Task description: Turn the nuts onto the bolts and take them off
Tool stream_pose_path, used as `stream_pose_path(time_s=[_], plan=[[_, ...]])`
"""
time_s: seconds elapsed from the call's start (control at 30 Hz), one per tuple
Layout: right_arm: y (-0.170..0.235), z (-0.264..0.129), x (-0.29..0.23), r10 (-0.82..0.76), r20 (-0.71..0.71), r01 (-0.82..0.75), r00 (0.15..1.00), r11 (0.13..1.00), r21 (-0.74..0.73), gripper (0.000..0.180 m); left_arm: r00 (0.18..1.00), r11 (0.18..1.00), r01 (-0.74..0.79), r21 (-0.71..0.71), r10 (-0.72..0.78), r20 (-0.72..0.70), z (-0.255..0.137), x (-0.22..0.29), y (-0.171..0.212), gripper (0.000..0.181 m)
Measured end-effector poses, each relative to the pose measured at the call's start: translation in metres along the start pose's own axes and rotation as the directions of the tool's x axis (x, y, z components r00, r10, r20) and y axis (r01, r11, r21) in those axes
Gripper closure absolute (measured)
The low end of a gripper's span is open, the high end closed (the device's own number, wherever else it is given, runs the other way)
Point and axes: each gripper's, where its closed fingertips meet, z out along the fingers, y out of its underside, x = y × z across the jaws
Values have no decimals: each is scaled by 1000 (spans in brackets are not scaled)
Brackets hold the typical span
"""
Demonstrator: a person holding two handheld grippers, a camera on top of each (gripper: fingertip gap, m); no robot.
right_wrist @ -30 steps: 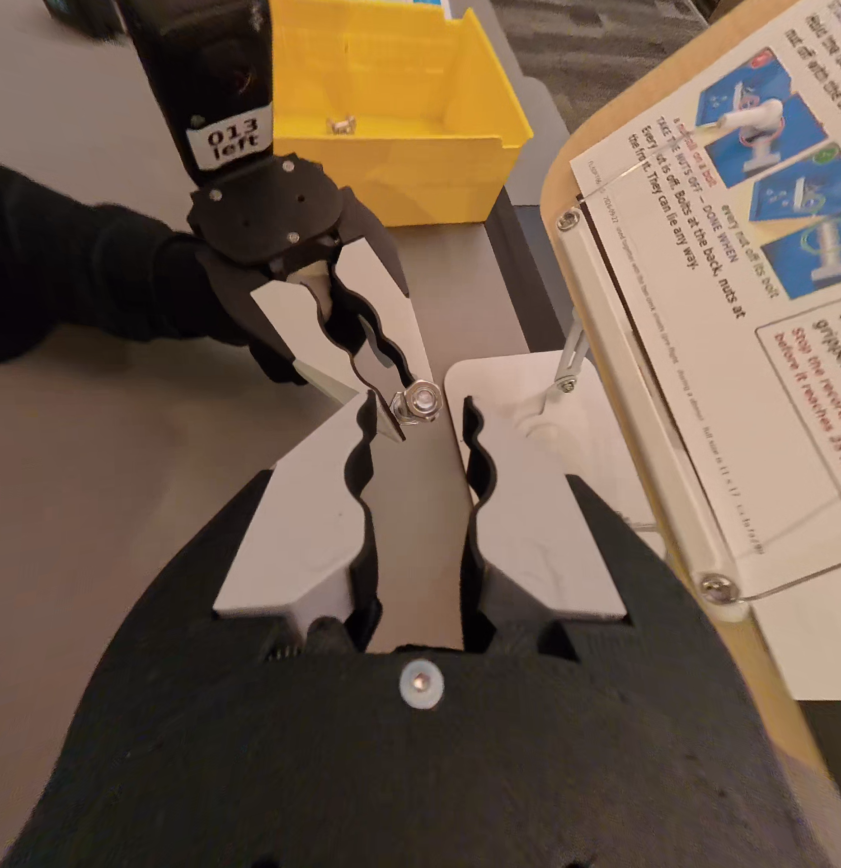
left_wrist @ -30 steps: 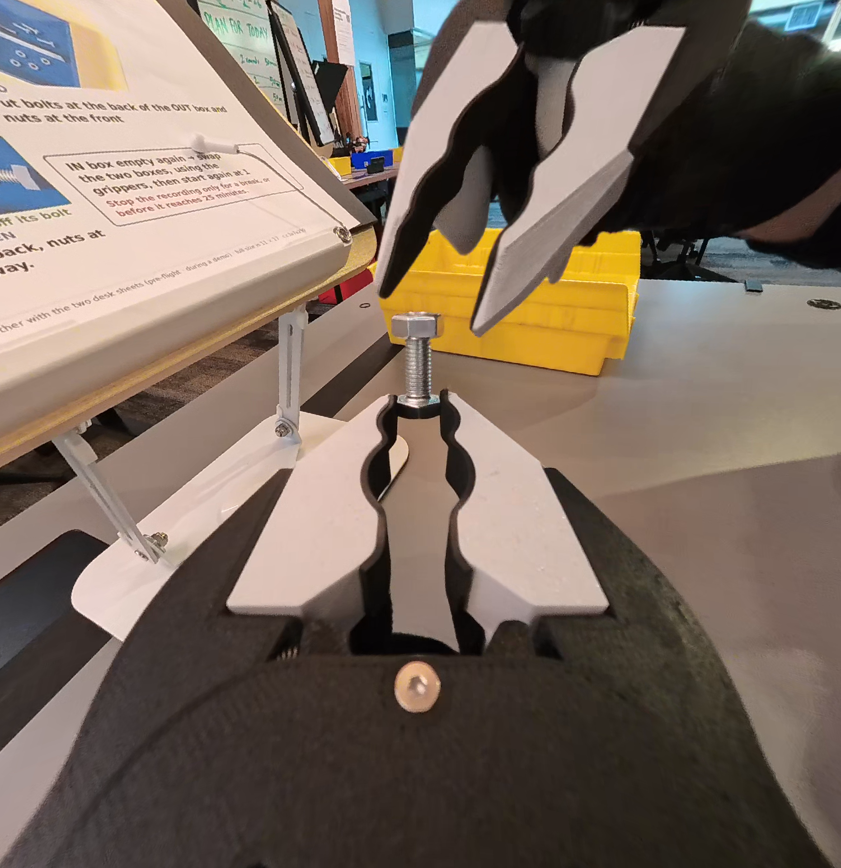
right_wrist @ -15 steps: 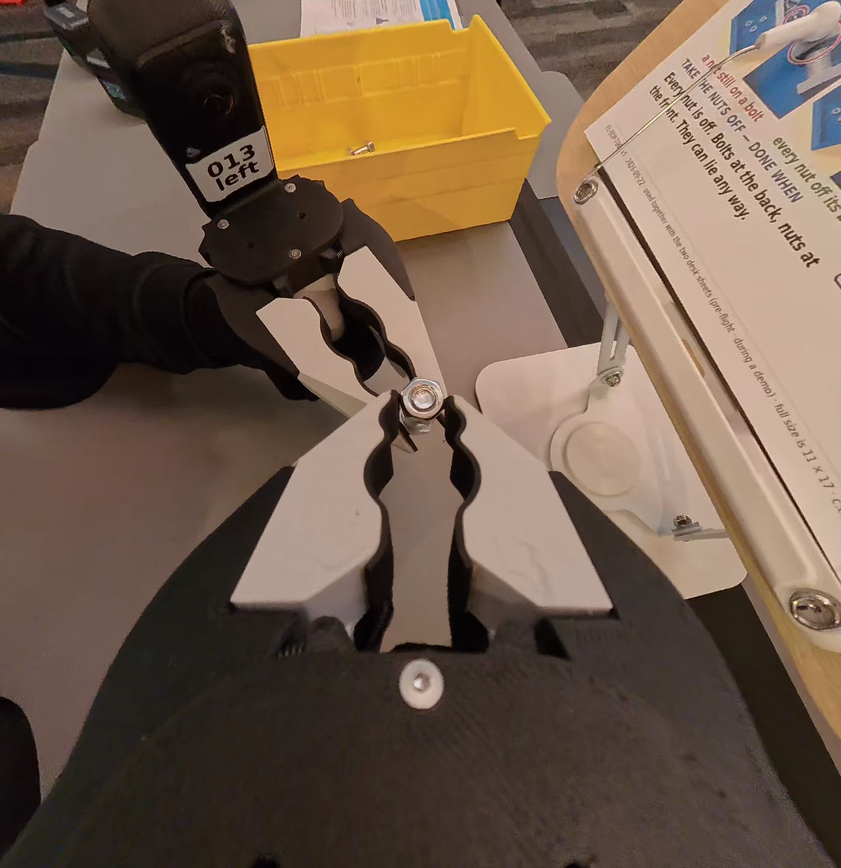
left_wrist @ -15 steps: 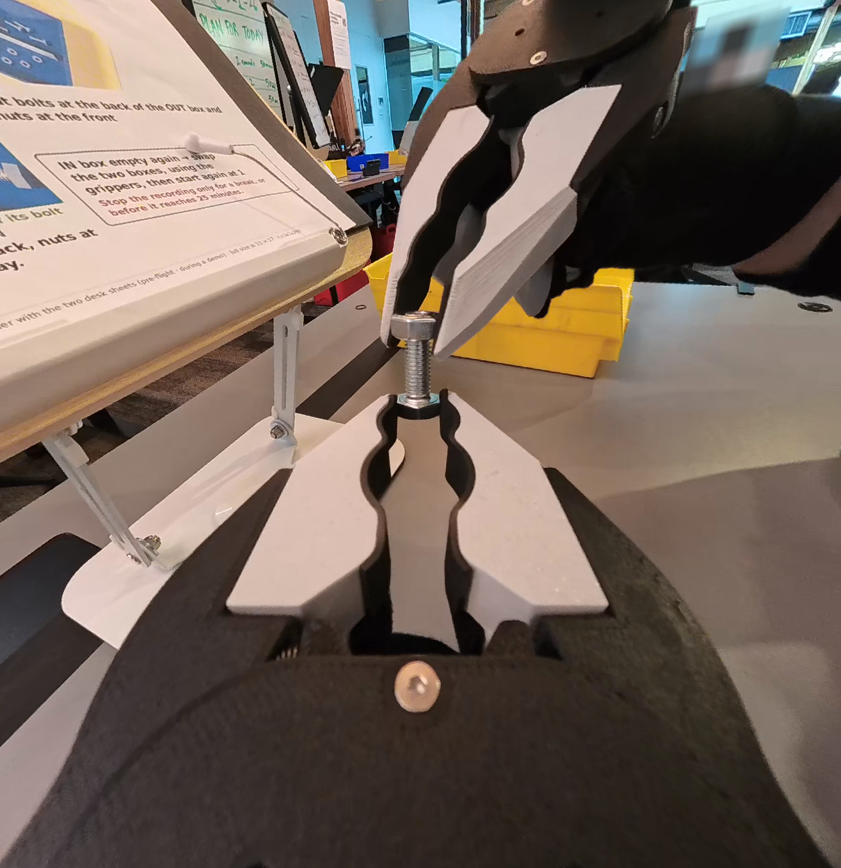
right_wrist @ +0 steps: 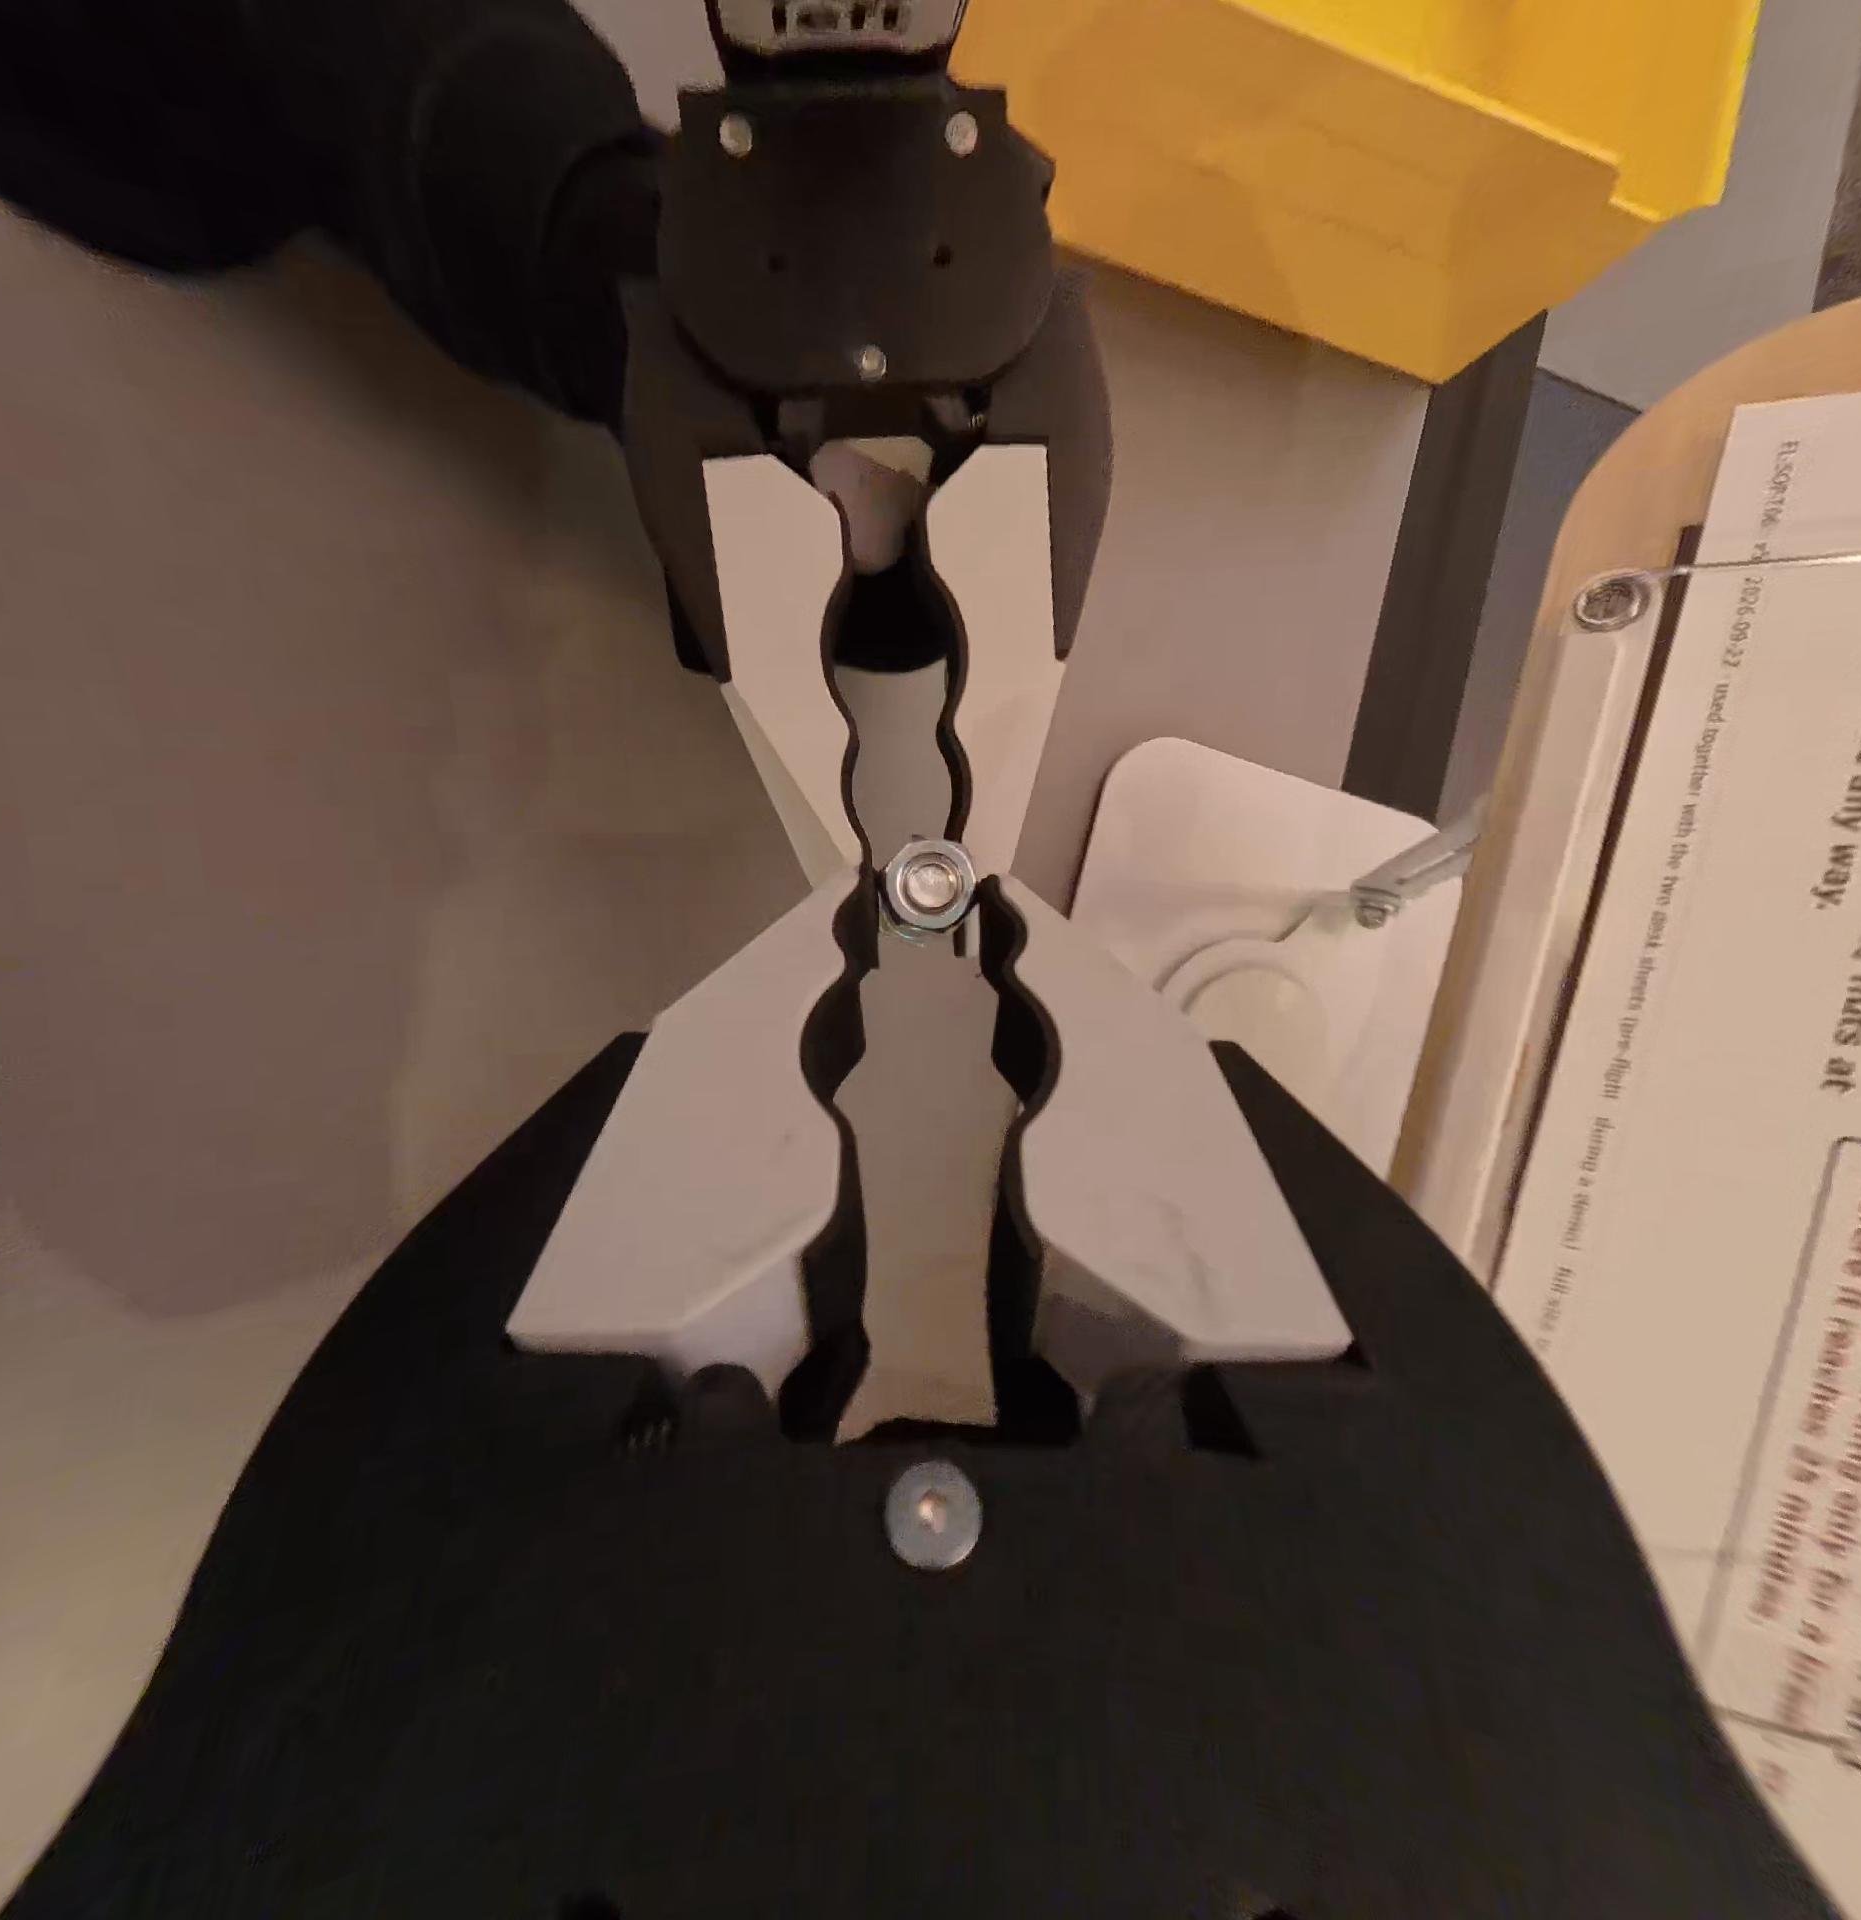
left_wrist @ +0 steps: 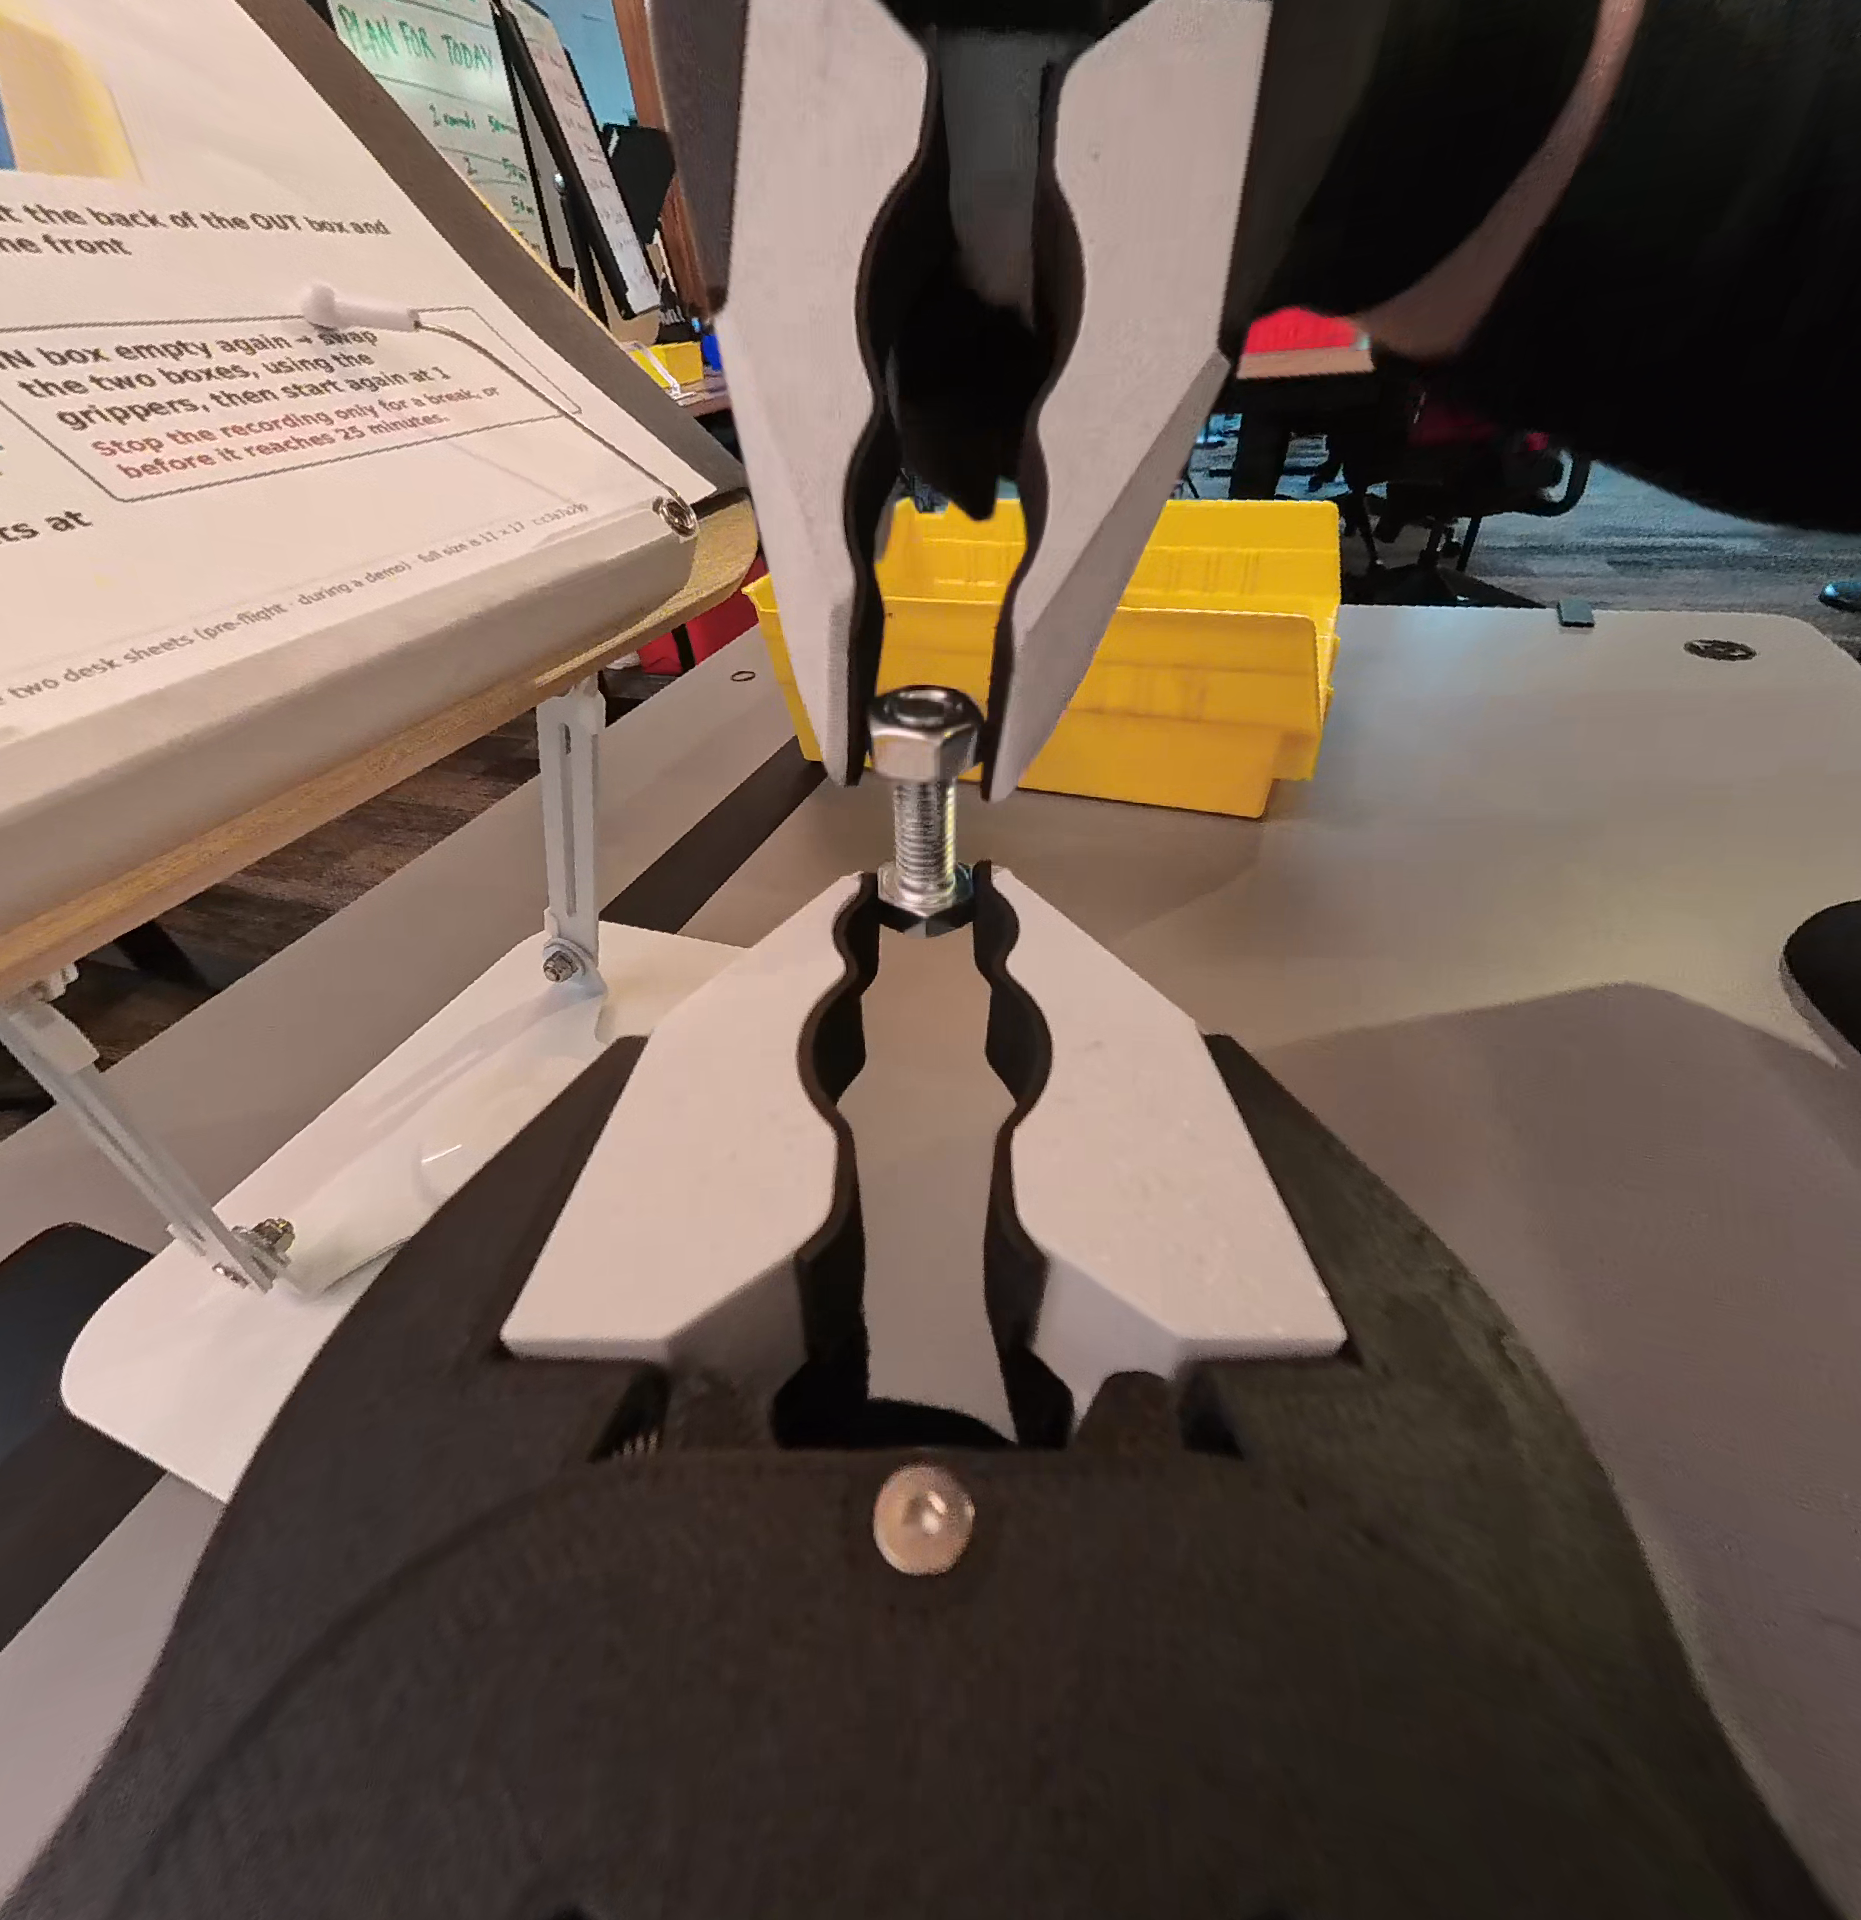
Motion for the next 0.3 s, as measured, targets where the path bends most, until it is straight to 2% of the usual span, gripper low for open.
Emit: stream_pose_path(time_s=[0.07, 0.1, 0.13, 0.3], plan=[[-3, -3, 4, -13, -29, 12, 999, 999, -44, 152, 1000, 1000, 6, 11, -6, 2, -1, 0, -2, 165], [-9, -7, 7, 4, -49, -5, 999, 1000, -16, 147, 1000, 1000, 9, 16, -9, 4, -1, -1, -4, 165], [-15, -12, 7, 23, -62, -21, 998, 999, 34, 141, 1000, 1000, 11, 19, -11, 7, -2, -2, -4, 165], [-25, -31, 13, 197, -156, -150, 968, 951, 272, 138, 998, 997, 51, 55, -52, 20, -8, -9, -10, 165]])
